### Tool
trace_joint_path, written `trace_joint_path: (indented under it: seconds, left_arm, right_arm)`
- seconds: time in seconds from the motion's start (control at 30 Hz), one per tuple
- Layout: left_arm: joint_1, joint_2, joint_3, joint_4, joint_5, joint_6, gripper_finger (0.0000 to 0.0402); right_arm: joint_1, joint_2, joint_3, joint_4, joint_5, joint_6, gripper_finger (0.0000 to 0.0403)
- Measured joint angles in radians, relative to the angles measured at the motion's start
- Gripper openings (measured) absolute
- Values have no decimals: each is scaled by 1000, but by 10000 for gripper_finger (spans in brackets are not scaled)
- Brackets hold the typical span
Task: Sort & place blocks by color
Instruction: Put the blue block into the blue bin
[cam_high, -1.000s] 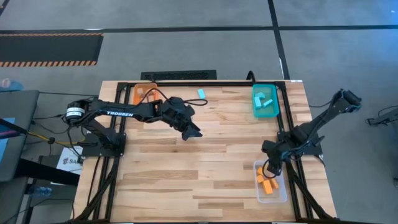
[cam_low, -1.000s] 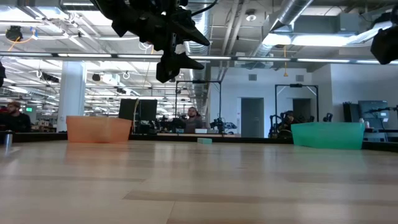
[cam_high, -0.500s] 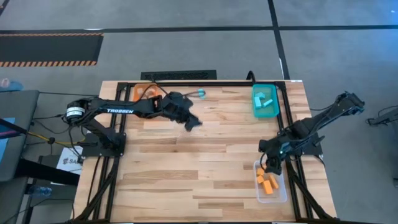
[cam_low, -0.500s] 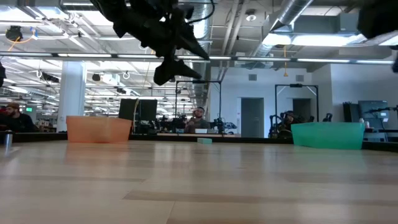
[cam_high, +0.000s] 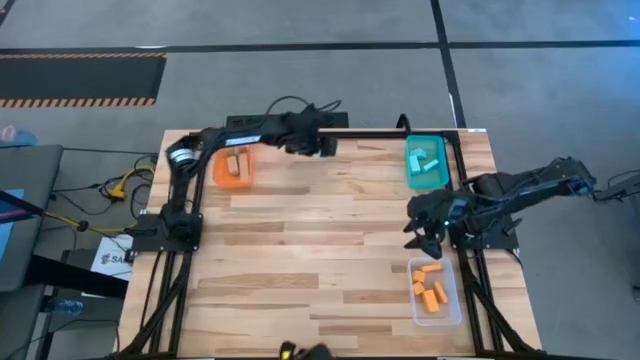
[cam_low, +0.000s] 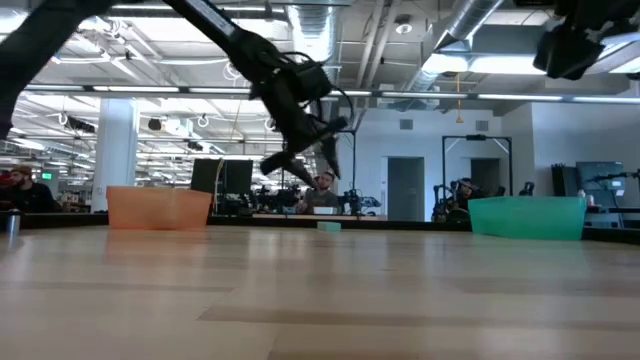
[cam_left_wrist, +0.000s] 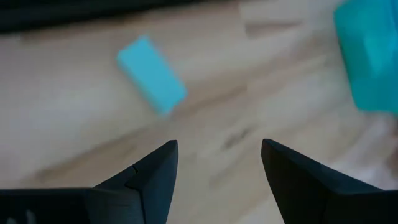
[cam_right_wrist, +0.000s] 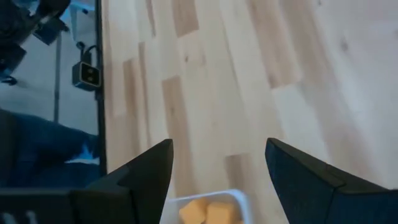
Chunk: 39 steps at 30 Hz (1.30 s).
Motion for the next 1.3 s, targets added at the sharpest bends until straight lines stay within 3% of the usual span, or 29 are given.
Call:
trace_joint_path:
  seconds: [0.2,0.4,0.53,0.63,0.73,1.0,1.17,1.3]
  left_arm:
    - [24,203,295,-156,-101,-70,219]
    - [40,406,553,-350,-18,-57,219]
    - [34,460,685,-428,-60,-13,204]
    - [46,481,700,-485,-53,-45,174]
    - [75,486,698,-516,20,-47,133]
    - [137,510,692,-609,155,53,47]
    - [139,506,692,-824,96,163,20]
    - [134,506,688,-1033,-53,256,13]
  right_arm:
    - [-89,0,1,-25,-4,-156,279]
    - [-157,-8,1,-30,-5,-266,279]
    - [-181,-40,1,-70,-6,-314,279]
    - [-200,-76,1,-110,-6,-323,279]
    - [-213,-112,1,-128,-6,-328,279]
    - [-225,-189,1,-136,-6,-305,279]
    - [-224,-219,1,-135,-6,-297,279]
    - [-224,-223,1,-130,-4,-303,279]
